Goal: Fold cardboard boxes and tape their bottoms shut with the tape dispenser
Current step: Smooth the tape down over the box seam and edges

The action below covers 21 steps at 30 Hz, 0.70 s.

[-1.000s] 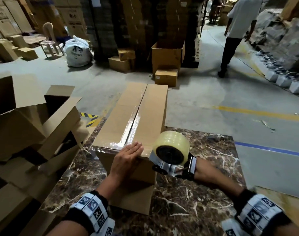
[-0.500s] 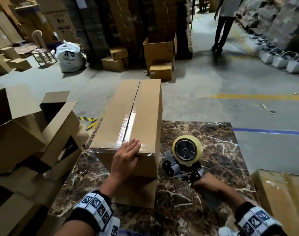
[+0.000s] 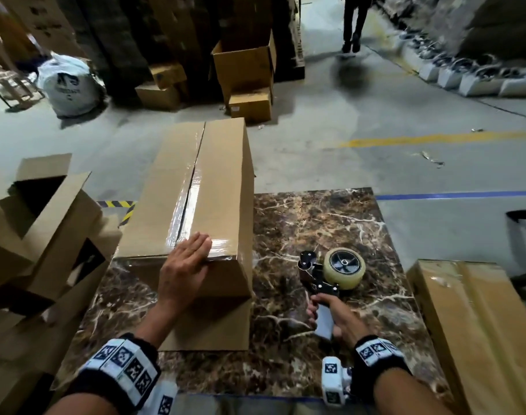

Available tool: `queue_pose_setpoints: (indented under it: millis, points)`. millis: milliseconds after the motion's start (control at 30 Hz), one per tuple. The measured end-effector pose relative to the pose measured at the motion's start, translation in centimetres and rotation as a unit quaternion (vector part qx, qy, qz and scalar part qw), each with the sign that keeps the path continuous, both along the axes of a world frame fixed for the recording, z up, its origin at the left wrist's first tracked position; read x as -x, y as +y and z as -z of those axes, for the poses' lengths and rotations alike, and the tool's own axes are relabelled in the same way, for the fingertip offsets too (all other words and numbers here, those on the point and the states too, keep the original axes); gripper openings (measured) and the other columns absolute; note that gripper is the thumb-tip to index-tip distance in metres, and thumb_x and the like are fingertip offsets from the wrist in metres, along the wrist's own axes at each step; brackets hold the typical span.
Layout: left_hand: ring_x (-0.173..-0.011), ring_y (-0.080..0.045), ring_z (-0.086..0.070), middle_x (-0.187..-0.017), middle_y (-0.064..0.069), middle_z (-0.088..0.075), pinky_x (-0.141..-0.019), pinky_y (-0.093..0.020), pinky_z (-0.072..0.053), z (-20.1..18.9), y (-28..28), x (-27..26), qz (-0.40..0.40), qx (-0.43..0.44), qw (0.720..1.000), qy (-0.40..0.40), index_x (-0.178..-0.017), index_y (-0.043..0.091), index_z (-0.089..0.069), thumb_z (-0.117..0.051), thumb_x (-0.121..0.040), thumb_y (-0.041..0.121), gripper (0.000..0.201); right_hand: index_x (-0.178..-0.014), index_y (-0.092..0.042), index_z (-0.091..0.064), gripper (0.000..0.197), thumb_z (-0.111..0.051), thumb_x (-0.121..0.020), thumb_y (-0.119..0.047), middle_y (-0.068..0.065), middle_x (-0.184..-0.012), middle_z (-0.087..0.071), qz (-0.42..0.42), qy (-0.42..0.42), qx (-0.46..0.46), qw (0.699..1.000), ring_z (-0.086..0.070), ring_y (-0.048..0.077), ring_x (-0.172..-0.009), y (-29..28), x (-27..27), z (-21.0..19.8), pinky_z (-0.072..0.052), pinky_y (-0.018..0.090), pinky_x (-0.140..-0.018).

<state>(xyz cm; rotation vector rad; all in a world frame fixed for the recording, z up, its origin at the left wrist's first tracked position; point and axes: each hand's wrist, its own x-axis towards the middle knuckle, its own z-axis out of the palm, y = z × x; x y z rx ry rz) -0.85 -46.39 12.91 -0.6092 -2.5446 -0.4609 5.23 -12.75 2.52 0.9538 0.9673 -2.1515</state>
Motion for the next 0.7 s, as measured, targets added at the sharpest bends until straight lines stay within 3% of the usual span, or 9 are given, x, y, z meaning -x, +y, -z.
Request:
queue_pose_setpoints:
  millis: [100,167,233,300,367,433,467,567,700]
  points:
    - [-0.124,-0.027,-0.058,-0.133,-0.011,-0.061,-0.104,-0.045,-0.043,-0.1,-0.1,-0.1,0.007,0.009,1.000,-0.001,-0.127,0.005,-0.064,-0.066,-0.071,0.009,0.056,-0.068,-0.008,-0.048,0.019,-0.058,-0.082,-0.015,0.008,-0.061,-0.043,-0.002,0.014,-0.042,0.999,-0.044,0.021,-0.050,0.0,-0.4,0.6,-0.035,0.028,-0.047]
    - [-0.125,-0.027,-0.057,-0.134,-0.011,-0.060,-0.102,-0.048,-0.046,-0.2,-0.2,-0.1,0.013,0.011,1.000,0.000,-0.128,0.005,-0.063,-0.063,-0.074,0.012,0.054,-0.075,-0.004,-0.054,0.018,-0.062,-0.088,-0.013,0.010,-0.060,-0.050,0.000,0.009,-0.098,0.995,-0.049,0.023,-0.049,-0.3,-0.9,0.5,-0.042,0.029,-0.045]
    - [-0.126,-0.028,-0.056,-0.136,-0.012,-0.059,-0.101,-0.052,-0.048,-0.1,0.0,-0.2,0.013,0.010,1.000,-0.001,-0.129,0.005,-0.062,-0.066,-0.075,0.009,0.054,-0.077,0.000,-0.063,0.019,-0.076,-0.080,-0.012,0.013,-0.059,-0.059,-0.001,0.014,-0.197,0.980,-0.056,0.023,-0.049,-0.5,-1.6,-0.1,-0.047,0.027,-0.044]
    - [-0.128,-0.029,-0.054,-0.137,-0.013,-0.057,-0.101,-0.055,-0.047,-0.1,0.1,-0.5,0.009,0.008,1.000,-0.014,-0.130,0.004,-0.061,-0.076,-0.071,0.000,0.061,-0.070,-0.005,-0.063,0.027,-0.083,-0.075,-0.021,0.008,-0.060,-0.061,-0.076,0.028,-0.349,0.934,-0.056,0.019,-0.053,-0.1,-2.0,-1.0,-0.042,0.019,-0.043]
    - [-0.129,-0.028,-0.053,-0.139,-0.011,-0.056,-0.102,-0.054,-0.047,-0.4,0.8,-1.0,-0.006,0.013,0.999,-0.040,-0.132,0.005,-0.060,-0.085,-0.065,0.000,0.071,-0.067,-0.010,-0.060,0.038,-0.079,-0.079,-0.041,0.007,-0.064,-0.060,-0.181,0.006,-0.496,0.849,-0.056,0.019,-0.058,0.9,-2.4,-2.2,-0.035,0.023,-0.046]
    - [-0.132,-0.026,-0.050,-0.141,-0.009,-0.053,-0.106,-0.051,-0.044,-1.2,1.0,-1.3,-0.014,0.027,0.997,-0.077,-0.134,0.007,-0.058,-0.089,-0.066,0.016,0.075,-0.081,-0.012,-0.066,0.039,-0.071,-0.082,-0.051,0.010,-0.078,-0.066,-0.207,0.019,-0.602,0.770,-0.064,0.026,-0.074,0.8,-2.1,-4.2,-0.041,0.028,-0.056]
    - [-0.134,-0.024,-0.048,-0.143,-0.008,-0.052,-0.109,-0.049,-0.042,-1.8,0.8,-1.3,-0.015,0.038,0.995,-0.094,-0.135,0.008,-0.057,-0.086,-0.071,0.031,0.074,-0.088,-0.015,-0.067,0.035,-0.068,-0.086,-0.050,0.008,-0.085,-0.069,-0.174,0.056,-0.622,0.761,-0.065,0.028,-0.081,0.0,-1.5,-5.7,-0.047,0.032,-0.064]
    - [-0.139,-0.020,-0.041,-0.148,-0.003,-0.045,-0.111,-0.042,-0.038,-4.3,0.4,-1.0,0.009,0.077,0.984,-0.163,-0.141,0.014,-0.051,-0.043,-0.086,0.067,0.077,-0.102,-0.018,-0.070,0.028,-0.061,-0.094,-0.043,0.004,-0.099,-0.070,-0.028,0.182,-0.557,0.810,-0.065,0.023,-0.094,-3.8,0.6,-12.0,-0.054,0.043,-0.086]
    - [-0.137,-0.014,-0.044,-0.147,0.004,-0.049,-0.105,-0.034,-0.043,-8.0,-1.4,1.1,0.116,0.108,0.959,-0.234,-0.126,0.025,-0.065,-0.015,-0.089,0.061,0.072,-0.125,-0.020,-0.061,0.042,-0.044,-0.100,-0.049,0.012,-0.129,-0.062,0.036,0.310,-0.413,0.856,-0.058,0.029,-0.120,-11.2,3.8,-19.9,-0.046,0.050,-0.105]
